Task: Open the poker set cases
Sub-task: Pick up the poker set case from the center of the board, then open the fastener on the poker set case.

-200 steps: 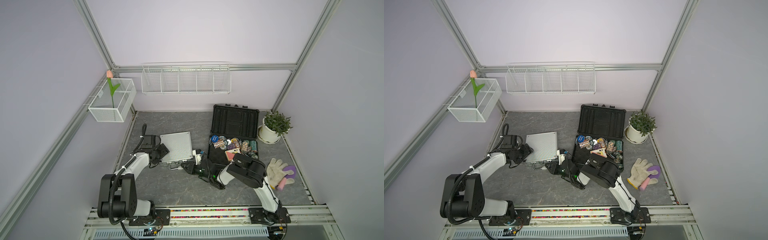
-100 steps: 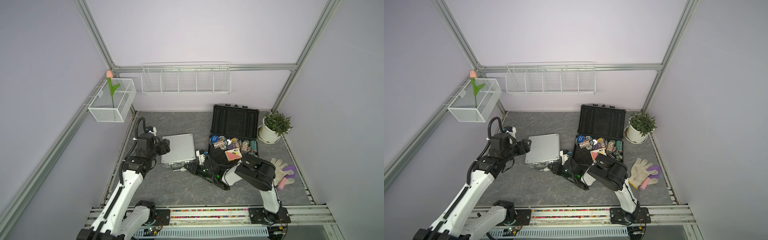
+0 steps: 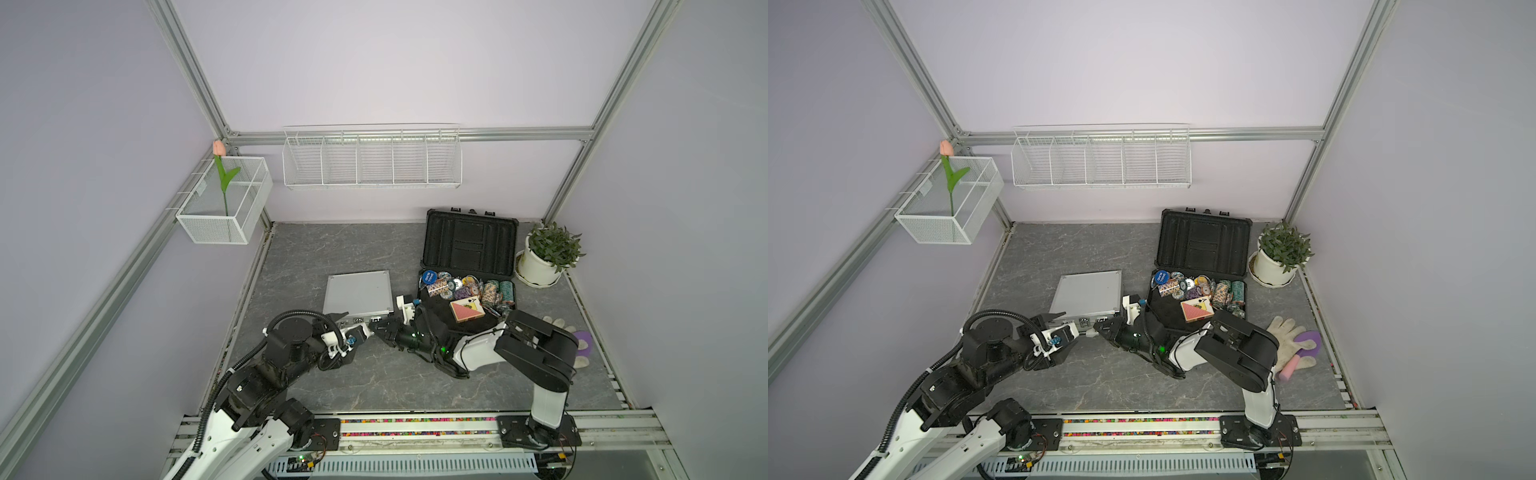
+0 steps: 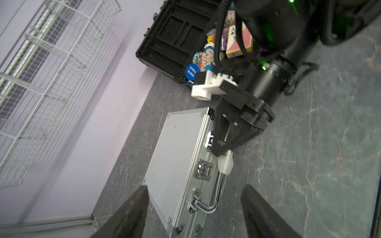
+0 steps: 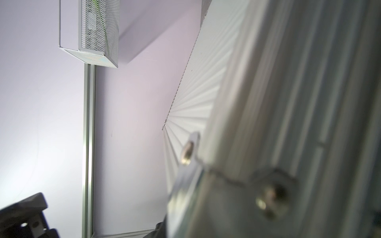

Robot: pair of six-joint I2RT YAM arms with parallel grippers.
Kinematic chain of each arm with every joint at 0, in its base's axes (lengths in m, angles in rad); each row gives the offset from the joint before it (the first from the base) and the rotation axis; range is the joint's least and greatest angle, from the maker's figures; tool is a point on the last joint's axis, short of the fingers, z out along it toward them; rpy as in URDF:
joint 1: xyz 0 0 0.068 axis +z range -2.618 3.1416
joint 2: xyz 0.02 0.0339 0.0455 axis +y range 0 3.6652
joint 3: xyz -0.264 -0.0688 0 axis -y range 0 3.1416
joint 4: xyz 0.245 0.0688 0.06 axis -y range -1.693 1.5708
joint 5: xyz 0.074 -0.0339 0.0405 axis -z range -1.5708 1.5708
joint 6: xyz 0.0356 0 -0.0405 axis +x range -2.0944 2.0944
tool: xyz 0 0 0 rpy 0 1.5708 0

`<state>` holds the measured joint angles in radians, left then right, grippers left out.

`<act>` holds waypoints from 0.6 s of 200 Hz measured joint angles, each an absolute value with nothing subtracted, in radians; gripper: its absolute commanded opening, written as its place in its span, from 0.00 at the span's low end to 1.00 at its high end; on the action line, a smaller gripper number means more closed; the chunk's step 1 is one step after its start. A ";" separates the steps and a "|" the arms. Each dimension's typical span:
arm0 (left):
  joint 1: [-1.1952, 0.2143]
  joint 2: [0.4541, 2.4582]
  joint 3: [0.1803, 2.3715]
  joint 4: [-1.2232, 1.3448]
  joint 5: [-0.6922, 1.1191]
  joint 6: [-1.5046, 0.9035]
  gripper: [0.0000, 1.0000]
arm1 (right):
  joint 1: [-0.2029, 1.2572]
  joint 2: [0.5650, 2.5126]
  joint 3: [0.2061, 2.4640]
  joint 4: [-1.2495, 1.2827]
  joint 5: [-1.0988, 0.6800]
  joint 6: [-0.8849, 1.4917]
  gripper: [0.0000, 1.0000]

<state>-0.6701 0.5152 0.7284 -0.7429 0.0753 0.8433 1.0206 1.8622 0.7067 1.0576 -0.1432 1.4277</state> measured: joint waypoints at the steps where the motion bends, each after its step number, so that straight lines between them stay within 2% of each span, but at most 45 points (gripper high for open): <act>1: -0.670 0.516 0.728 -0.746 0.075 0.852 0.72 | 1.021 1.858 0.706 1.054 -0.144 1.430 0.07; 34: -0.675 0.527 0.685 -0.768 0.047 1.010 0.71 | 1.021 1.757 0.691 0.940 -0.159 1.483 0.07; 70: -0.678 0.526 0.634 -0.760 0.042 1.079 0.71 | 1.021 1.658 0.691 0.824 -0.166 1.517 0.07; 120: -0.681 0.530 0.595 -0.687 0.046 1.078 0.62 | 1.021 1.633 0.708 0.743 -0.185 1.553 0.07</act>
<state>-0.6811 0.5301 0.5949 -0.6868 0.0456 1.0782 1.0210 1.6325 0.7082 0.7425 -0.1852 1.5528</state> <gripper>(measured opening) 0.634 0.136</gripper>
